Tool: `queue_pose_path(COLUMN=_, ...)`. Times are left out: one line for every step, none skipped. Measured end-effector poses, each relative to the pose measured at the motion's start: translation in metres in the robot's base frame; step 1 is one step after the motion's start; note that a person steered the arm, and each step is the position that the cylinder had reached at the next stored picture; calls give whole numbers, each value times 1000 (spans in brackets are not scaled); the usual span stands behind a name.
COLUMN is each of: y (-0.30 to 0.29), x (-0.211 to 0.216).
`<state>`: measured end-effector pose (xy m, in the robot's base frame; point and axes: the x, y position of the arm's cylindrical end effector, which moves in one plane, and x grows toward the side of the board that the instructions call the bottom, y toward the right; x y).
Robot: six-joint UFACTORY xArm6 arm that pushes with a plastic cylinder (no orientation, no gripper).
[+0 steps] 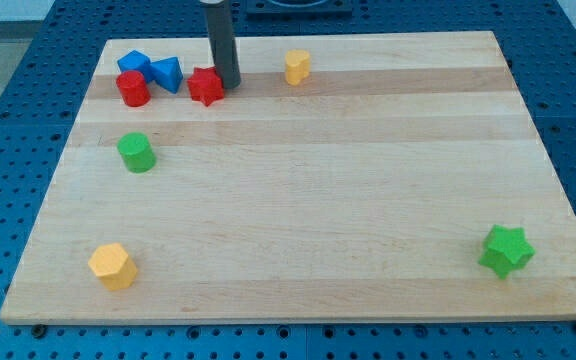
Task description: Push the heart parallel to the green circle
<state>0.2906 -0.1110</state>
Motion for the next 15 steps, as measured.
queue_pose_path(y=-24, x=1)
queue_pose_path(y=-32, x=1)
queue_pose_path(y=-10, x=1)
queue_pose_path(y=0, x=-6)
queue_pose_path(y=0, x=-14)
queue_pose_path(y=0, x=-60)
queue_pose_path(y=58, x=-87)
queue_pose_path(y=142, x=-87)
queue_pose_path(y=160, x=-87)
queue_pose_path(y=159, x=-75)
queue_pose_path(y=144, x=-64)
queue_pose_path(y=124, x=-63)
queue_pose_path(y=116, x=-50)
queue_pose_path(y=110, x=5)
queue_pose_path(y=110, x=96)
